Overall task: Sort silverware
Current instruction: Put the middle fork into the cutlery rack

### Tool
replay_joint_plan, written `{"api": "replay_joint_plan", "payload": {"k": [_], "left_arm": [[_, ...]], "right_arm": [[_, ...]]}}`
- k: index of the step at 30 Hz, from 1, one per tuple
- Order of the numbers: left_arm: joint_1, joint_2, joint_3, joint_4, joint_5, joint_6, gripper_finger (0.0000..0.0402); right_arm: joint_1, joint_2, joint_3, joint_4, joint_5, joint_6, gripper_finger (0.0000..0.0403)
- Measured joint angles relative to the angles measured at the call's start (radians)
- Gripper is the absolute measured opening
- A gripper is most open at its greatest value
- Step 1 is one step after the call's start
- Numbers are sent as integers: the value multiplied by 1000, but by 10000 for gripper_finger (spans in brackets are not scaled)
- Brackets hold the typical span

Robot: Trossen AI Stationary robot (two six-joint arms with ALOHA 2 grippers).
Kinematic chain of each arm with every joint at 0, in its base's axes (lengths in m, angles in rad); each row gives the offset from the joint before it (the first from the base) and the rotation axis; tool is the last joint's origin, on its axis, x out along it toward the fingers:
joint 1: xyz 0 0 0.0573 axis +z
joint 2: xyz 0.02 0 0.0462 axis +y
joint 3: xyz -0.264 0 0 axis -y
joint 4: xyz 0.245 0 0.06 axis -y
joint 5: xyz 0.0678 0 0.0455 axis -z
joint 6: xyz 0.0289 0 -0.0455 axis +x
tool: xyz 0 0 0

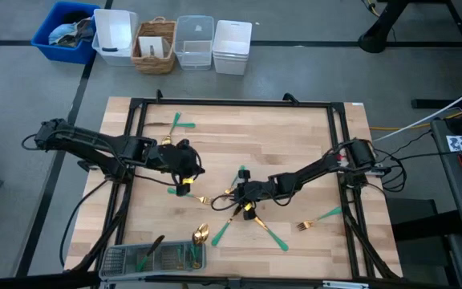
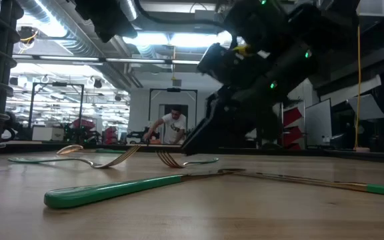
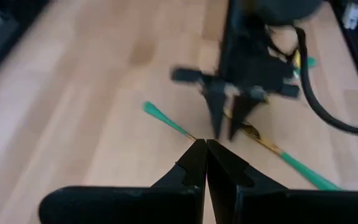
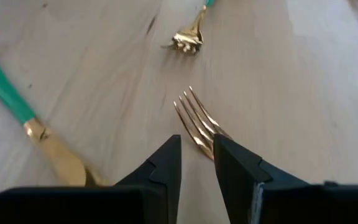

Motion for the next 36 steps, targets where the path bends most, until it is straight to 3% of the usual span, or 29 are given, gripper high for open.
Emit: {"api": "replay_joint_plan", "payload": {"k": [3,13,24,30,36], "left_arm": [[0,47,0,5,34,-43,5],[13,212,0,30,148,44,5],[23,239,0,63,206,100,5],[23,239,0,64,206,123,5],[23,239,0,60,206,123,5]], "right_arm": [[0,-53,0,-89,6,-12,97],[-43,-117,9,-228,9,-260,97],[-185,-103,65,-275,-303,-314,97],[-183,-27,141,-294,-325,-393,97],[-183,40,265,-490,-320,-476,97]]}}
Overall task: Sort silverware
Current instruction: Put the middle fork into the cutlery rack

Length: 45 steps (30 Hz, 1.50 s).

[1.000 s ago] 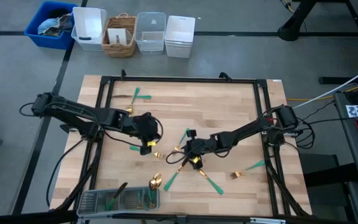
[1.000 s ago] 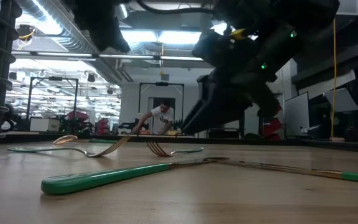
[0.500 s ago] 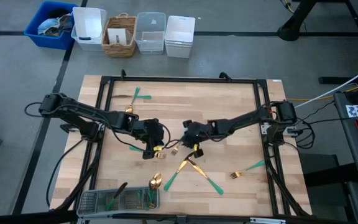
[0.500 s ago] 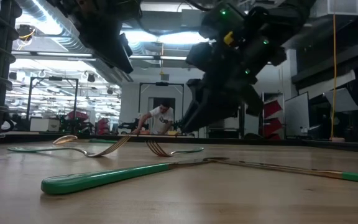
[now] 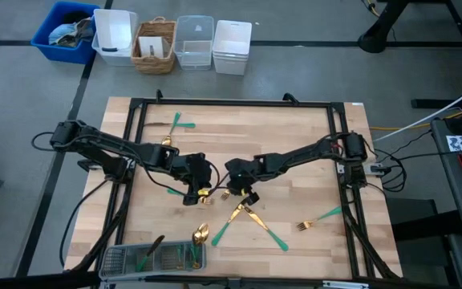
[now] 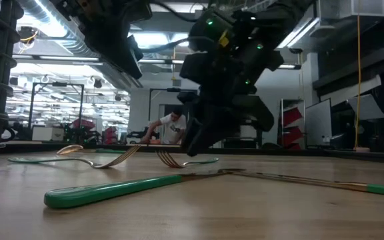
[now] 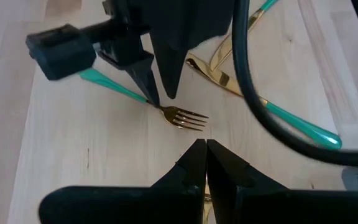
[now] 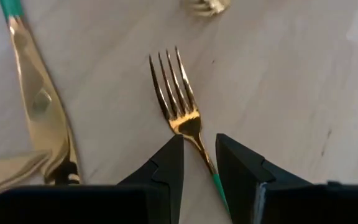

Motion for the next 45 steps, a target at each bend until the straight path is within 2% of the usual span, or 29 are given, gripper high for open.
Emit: {"api": "replay_joint_plan", "payload": {"k": [7,21,34,45], "left_arm": [[0,0,0,1,0,0,5],[0,0,0,-5,0,0,5],[0,0,0,-5,0,3,5],[0,0,0,-6,0,26,5]], "right_arm": [[-2,46,72,-80,67,-38,97],[-6,51,73,-147,80,-70,94],[-13,71,76,-218,33,-13,9],[-13,69,71,-207,40,115,13]]}}
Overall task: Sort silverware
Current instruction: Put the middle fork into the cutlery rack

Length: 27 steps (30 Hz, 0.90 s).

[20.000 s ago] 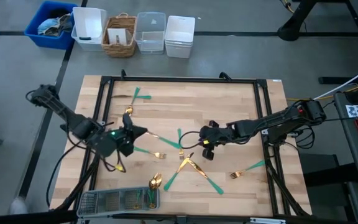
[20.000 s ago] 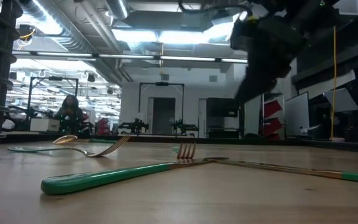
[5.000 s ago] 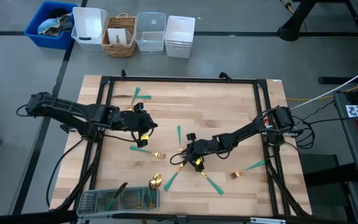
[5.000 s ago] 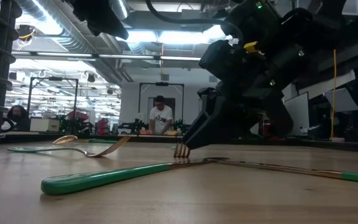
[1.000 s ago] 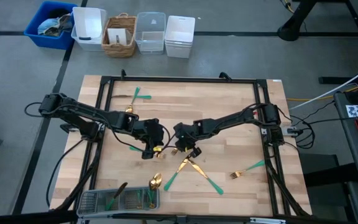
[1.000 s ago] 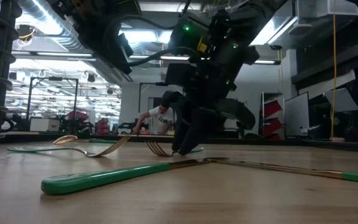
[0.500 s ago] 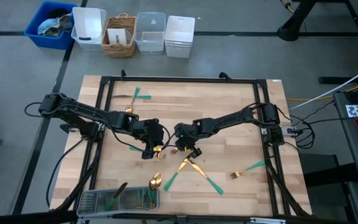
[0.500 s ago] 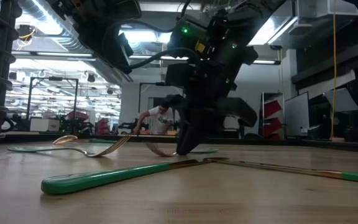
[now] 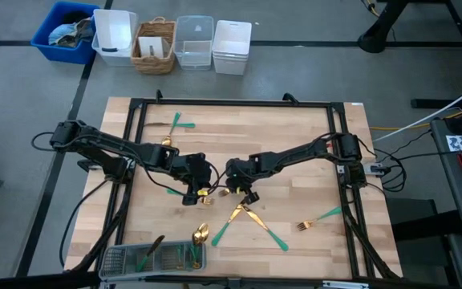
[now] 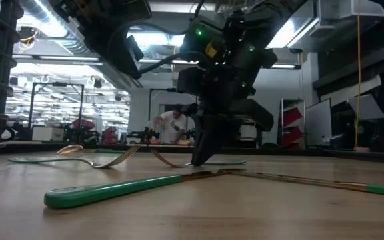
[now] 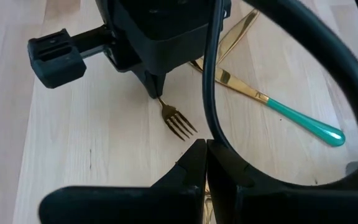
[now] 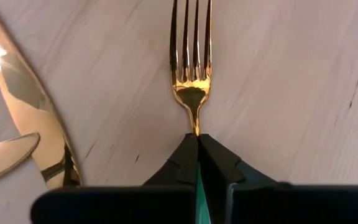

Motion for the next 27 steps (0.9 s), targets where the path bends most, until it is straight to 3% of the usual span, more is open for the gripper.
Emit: {"api": "replay_joint_plan", "payload": {"k": [13,27], "left_arm": [[0,0,0,-16,0,0,5],[0,0,0,-18,0,0,5]], "right_arm": [[0,10,94,-78,20,26,108],[0,25,104,-138,-8,56,100]]}}
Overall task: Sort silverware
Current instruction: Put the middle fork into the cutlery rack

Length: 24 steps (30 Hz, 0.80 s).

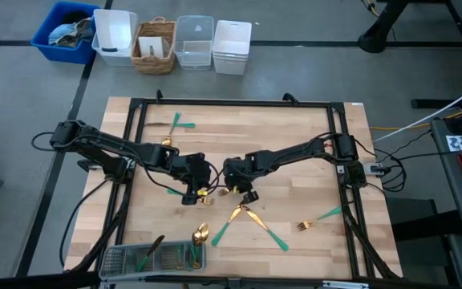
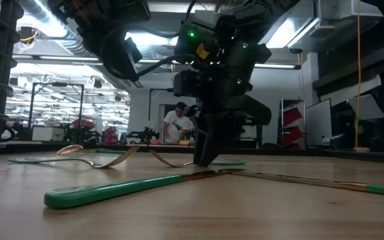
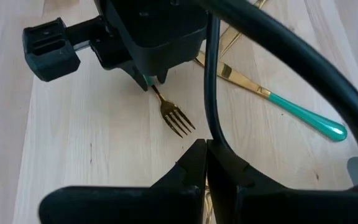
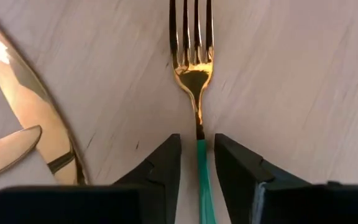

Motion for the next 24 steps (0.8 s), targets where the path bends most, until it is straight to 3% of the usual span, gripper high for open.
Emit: {"api": "replay_joint_plan", "payload": {"k": [5,13,24], "left_arm": [[0,0,0,1,0,0,5],[0,0,0,0,0,0,5],[0,-13,0,-7,0,0,5]], "right_arm": [[-2,17,1,5,-65,-1,68],[-1,25,1,4,-77,46,9],[0,27,39,-52,-70,54,7]]}}
